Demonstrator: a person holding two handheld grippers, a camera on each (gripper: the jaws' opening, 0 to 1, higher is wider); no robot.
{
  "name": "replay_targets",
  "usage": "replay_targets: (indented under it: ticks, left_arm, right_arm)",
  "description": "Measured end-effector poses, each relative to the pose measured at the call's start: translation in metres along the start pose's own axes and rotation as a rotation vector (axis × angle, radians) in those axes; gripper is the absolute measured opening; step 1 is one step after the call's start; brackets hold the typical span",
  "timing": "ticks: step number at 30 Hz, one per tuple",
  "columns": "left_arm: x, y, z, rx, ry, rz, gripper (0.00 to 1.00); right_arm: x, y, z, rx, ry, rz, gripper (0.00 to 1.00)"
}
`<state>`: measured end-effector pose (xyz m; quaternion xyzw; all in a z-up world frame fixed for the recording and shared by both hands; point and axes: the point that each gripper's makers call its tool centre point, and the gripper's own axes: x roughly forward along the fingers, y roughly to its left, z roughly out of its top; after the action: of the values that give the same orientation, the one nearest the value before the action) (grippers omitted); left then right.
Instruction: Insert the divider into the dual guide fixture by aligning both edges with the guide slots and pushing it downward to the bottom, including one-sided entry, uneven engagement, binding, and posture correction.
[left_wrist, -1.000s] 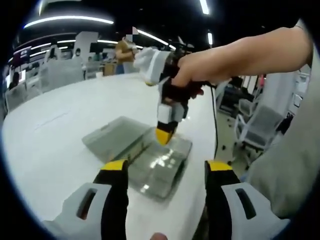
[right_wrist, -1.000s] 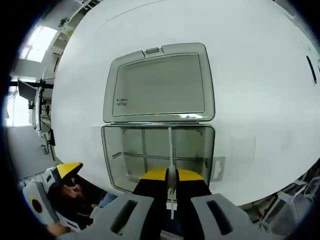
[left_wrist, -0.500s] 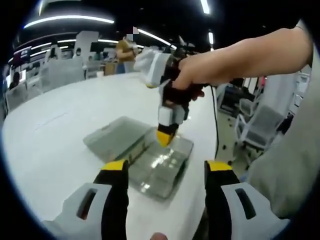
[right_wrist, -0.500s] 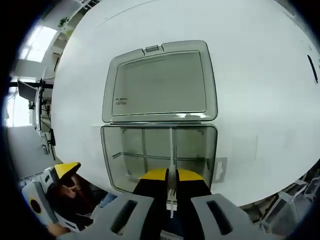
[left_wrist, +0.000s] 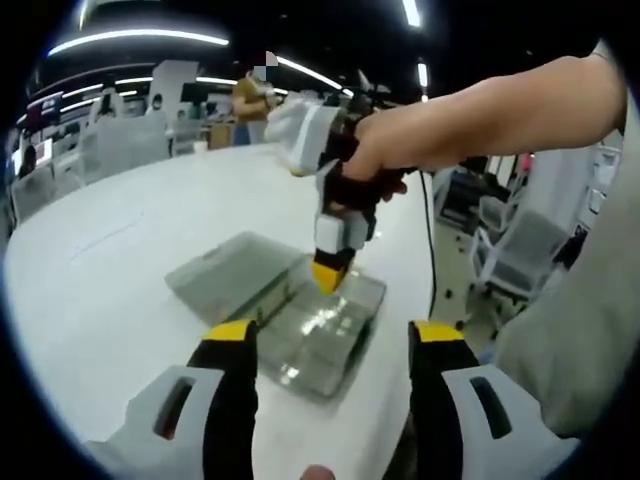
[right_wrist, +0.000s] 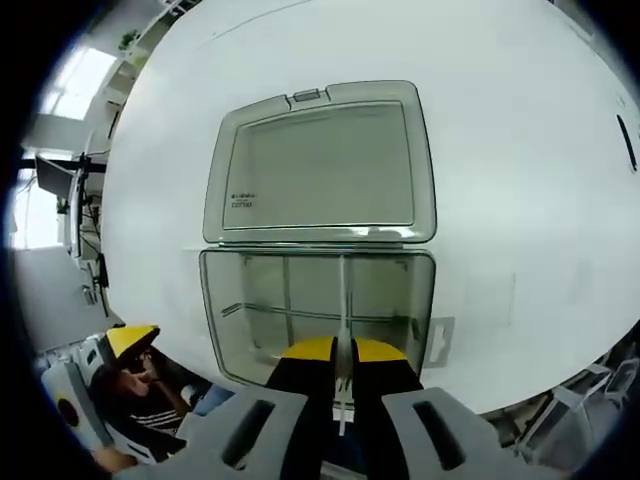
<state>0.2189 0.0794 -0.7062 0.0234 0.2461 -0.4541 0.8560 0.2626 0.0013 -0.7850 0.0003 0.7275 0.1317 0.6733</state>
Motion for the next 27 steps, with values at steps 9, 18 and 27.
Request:
replay_targets:
  ticks: [9,18,27]
  left_arm:
    - [-0.0014,0.0010,-0.0004,-0.005,0.000,0.003,0.59]
    - [-0.0015,0.0011,-0.0016,-0.006,0.006,0.005,0.59]
    - [-0.0015,-0.0005,-0.0025,-0.009,0.013,0.008,0.59]
  right_arm:
    - [0.0018,0.0004,-0.0019,-0.019,0.009,-0.030,0.00]
    - [0.0051,0.0002,-0.0032,-0.055,0.012,-0.057,0.00]
    - [0.0073,0.0010,-0.0049,-0.083,0.012,-0.077,0.00]
